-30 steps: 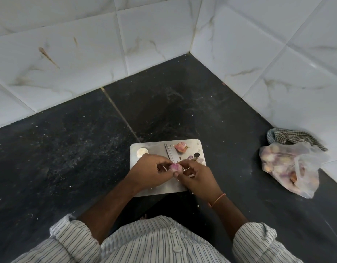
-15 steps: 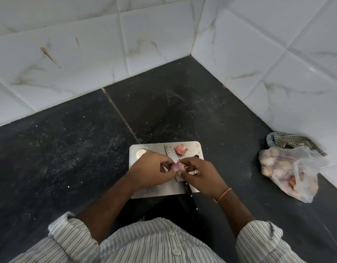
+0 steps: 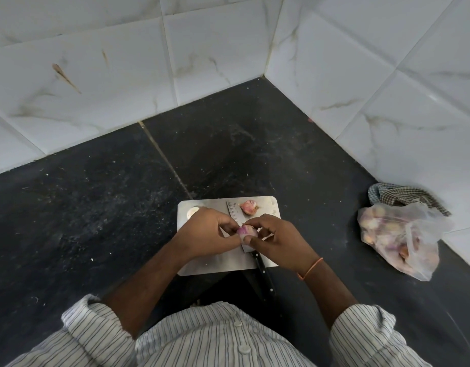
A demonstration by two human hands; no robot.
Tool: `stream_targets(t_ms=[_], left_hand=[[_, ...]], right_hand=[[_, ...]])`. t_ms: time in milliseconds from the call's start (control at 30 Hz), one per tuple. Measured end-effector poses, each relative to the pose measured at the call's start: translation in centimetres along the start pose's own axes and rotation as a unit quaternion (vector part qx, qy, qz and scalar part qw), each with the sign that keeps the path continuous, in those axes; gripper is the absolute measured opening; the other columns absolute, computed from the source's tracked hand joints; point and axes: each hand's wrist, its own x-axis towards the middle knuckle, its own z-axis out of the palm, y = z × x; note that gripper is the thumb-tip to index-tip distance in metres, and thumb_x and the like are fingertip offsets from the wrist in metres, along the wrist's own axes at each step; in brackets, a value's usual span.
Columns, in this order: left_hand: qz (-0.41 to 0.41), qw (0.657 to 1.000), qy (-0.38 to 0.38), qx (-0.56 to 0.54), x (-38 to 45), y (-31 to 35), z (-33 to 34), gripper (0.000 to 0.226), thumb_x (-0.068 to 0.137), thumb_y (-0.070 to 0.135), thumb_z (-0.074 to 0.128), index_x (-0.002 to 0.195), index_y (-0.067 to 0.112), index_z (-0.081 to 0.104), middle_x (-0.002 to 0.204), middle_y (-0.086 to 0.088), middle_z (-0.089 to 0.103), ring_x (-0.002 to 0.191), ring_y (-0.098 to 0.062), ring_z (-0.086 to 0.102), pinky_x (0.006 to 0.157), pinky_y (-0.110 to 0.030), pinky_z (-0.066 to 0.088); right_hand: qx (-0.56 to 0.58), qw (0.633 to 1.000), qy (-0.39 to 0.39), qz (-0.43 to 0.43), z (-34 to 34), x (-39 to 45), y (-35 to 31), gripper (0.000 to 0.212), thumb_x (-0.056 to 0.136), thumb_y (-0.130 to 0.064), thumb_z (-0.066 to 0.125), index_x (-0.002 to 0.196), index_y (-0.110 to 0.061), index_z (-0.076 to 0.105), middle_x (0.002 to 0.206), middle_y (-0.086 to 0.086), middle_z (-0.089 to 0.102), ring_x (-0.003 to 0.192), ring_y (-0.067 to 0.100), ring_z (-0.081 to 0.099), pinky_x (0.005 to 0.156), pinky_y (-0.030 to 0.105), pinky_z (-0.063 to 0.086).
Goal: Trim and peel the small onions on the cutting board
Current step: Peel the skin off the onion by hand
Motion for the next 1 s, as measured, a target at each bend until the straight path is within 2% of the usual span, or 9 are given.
stream_targets(t_ms=[100,167,367,600,767,1000], left_hand=[[-0.004,1.000,0.004,0.012,0.1,0.0,0.2,0.019,0.083,0.038,0.082,0.098,0.029,0.087,0.083,0.020,0.079,0.077,0.003,0.074,0.067,-0.015,0.056],[0.000,1.000,0.006,0.022,0.1,-0.1,0.2,0.016,0.084,0.034,0.083,0.099,0.028,0.087,0.083,0.020,0.079,0.077,0.003,0.074,0.068,-0.016,0.058],[-0.002,0.999,0.010,0.031,0.1,0.3,0.4,0.013,0.086,0.032,0.083,0.097,0.028,0.087,0.080,0.021,0.078,0.076,0.002,0.073,0.063,-0.013,0.054],[0.001,0.997,0.017,0.071,0.2,1.1,0.6,0.017,0.085,0.042,0.080,0.092,0.027,0.087,0.077,0.019,0.078,0.075,0.004,0.072,0.066,-0.016,0.057],[0.001,0.995,0.034,0.094,0.2,1.4,0.9,0.018,0.087,0.042,0.081,0.094,0.027,0.086,0.076,0.021,0.076,0.074,0.008,0.069,0.065,-0.011,0.049],[-0.011,0.995,0.038,0.097,0.1,1.8,1.4,0.020,0.088,0.042,0.080,0.093,0.024,0.085,0.078,0.015,0.078,0.075,0.000,0.070,0.070,-0.025,0.059]], right_hand=[[-0.002,1.000,-0.003,0.001,-0.1,-0.1,0.0,0.025,0.094,-0.030,0.078,0.119,-0.031,0.076,0.102,-0.022,0.069,0.093,0.002,0.063,0.078,0.010,0.047],[-0.005,1.000,-0.007,0.002,-0.2,-0.2,-0.1,0.025,0.094,-0.030,0.078,0.120,-0.030,0.076,0.102,-0.022,0.069,0.093,0.001,0.063,0.078,0.010,0.047],[-0.015,1.000,-0.008,0.003,-0.3,-0.4,0.0,0.025,0.095,-0.033,0.077,0.120,-0.031,0.076,0.104,-0.019,0.070,0.092,0.002,0.063,0.077,0.010,0.047],[-0.030,1.000,-0.004,-0.004,-0.2,-0.4,0.1,0.026,0.096,-0.031,0.076,0.122,-0.030,0.076,0.105,-0.018,0.070,0.091,0.003,0.063,0.078,0.013,0.049],[-0.014,1.000,0.013,0.000,0.0,-0.6,0.4,0.026,0.095,-0.029,0.077,0.121,-0.029,0.076,0.104,-0.020,0.070,0.091,0.002,0.064,0.079,0.013,0.048],[0.000,0.999,0.030,0.012,0.5,-0.8,0.8,0.025,0.094,-0.027,0.078,0.119,-0.029,0.076,0.102,-0.019,0.069,0.091,0.002,0.065,0.078,0.010,0.046]])
